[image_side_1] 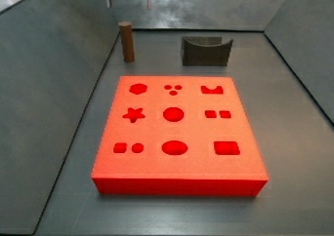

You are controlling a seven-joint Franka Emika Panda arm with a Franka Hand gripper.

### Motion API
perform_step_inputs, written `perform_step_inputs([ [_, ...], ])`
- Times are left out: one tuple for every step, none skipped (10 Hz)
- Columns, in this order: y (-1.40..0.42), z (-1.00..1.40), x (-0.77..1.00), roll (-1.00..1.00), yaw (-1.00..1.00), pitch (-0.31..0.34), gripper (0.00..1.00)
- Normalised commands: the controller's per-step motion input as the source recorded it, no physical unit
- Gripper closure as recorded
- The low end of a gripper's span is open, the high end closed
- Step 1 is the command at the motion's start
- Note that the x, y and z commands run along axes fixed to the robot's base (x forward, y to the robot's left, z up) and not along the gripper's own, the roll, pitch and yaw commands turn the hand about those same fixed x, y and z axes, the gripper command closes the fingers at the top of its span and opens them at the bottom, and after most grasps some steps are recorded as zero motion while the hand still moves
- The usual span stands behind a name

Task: Pick up the hexagon object. Move up. Move to above the board. Insert the hexagon object.
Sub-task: Pick up the hexagon object.

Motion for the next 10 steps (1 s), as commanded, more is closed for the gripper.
perform_step_inputs([
  [-0.47, -0.61, -0.41, 0.08, 0.11, -0.156, 0.00],
  [-0.30, -0.66, -0.40, 0.02, 0.20, -0.156, 0.00],
  [-0.09, -0.56, 0.00, 0.00, 0.35, -0.156, 0.00],
  [-0.27, -0.60, -0.20, 0.05, 0.35, -0.156, 0.00],
  [-0.02, -0.58, -0.20, 0.01, 0.49, -0.209, 0.00],
  [0.18, -0.41, 0.05, 0.00, 0.63, -0.171, 0.00],
  [0.15, -0.36, 0.00, 0.00, 0.49, -0.060, 0.00],
  [0.27, -0.33, 0.00, 0.00, 0.35, -0.044, 0.00],
  [0.32, -0.26, 0.06, -0.05, 0.02, 0.000, 0.00],
  [0.02, 0.00, 0.00, 0.00, 0.00, -0.021, 0.00],
])
